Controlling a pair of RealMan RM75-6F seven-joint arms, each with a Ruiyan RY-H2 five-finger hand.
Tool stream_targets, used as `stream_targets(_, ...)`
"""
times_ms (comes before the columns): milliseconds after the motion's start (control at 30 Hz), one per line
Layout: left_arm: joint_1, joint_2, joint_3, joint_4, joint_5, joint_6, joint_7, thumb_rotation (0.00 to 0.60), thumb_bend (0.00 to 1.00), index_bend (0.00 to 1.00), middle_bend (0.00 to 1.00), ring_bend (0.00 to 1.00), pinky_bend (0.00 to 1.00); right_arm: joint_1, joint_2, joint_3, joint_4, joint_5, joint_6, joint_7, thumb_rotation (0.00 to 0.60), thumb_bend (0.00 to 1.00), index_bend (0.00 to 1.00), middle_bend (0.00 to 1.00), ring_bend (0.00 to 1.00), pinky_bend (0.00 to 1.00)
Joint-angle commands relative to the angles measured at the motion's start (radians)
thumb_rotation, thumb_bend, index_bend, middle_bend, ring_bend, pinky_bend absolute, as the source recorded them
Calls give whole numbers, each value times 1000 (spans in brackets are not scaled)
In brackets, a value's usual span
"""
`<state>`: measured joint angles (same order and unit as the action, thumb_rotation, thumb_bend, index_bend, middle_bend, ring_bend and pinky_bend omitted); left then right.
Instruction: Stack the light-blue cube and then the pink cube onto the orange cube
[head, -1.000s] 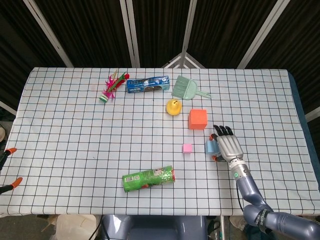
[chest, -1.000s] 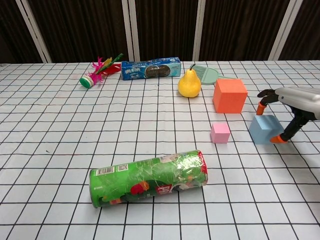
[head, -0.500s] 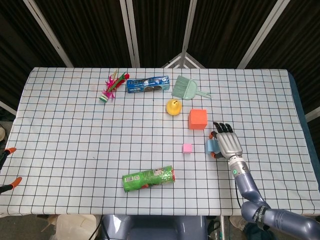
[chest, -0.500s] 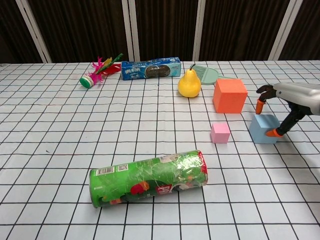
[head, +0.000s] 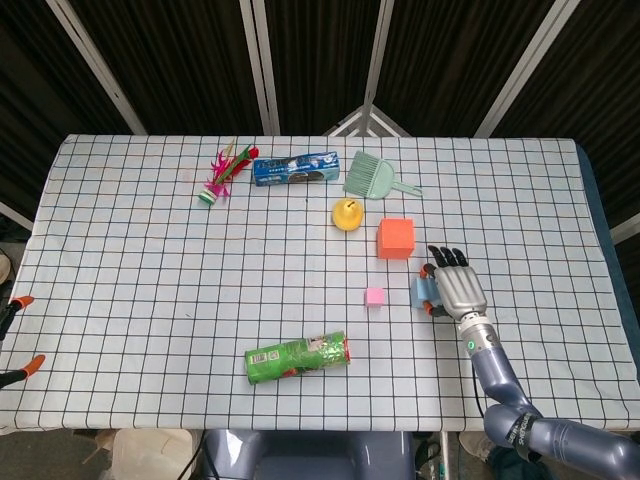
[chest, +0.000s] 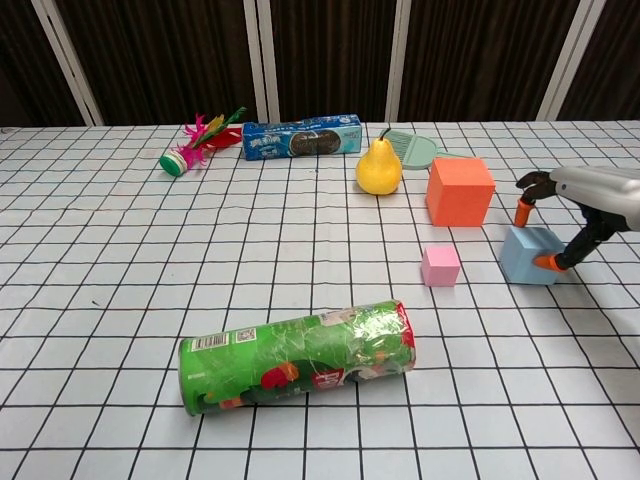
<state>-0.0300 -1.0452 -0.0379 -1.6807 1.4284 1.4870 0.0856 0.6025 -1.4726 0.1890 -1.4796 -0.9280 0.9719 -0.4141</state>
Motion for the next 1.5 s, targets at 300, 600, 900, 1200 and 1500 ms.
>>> stream_targets(300, -1, 1, 1, -1, 0, -3, -3, 600, 206, 199, 15, 0, 18, 2, 27, 8, -51, -25, 36, 4, 600, 376, 424, 67, 31, 0)
stream_targets(600, -1, 5, 0, 3, -2, -3, -16, 600, 206, 200, 15, 0, 18, 65, 85, 72, -175, 27, 91, -139, 600, 376, 424, 67, 31, 0)
stream_targets(900, -6, 3, -6, 7, -18, -15, -15, 600, 206, 200, 15, 0, 18, 217, 132, 169, -224, 277, 87, -358, 600, 376, 425, 67, 31, 0)
stream_targets(1200, -6, 4, -9, 7, -27, -18, -16, 600, 206, 200, 15, 0, 18, 329, 89, 190, -212, 458, 123, -467, 600, 376, 424, 67, 31, 0)
stream_targets(1500, -7, 5, -11, 7, -33, -19, -17, 600, 206, 200, 16, 0, 18, 394, 16, 177, -131, 517, 111, -461, 600, 376, 425, 67, 31, 0)
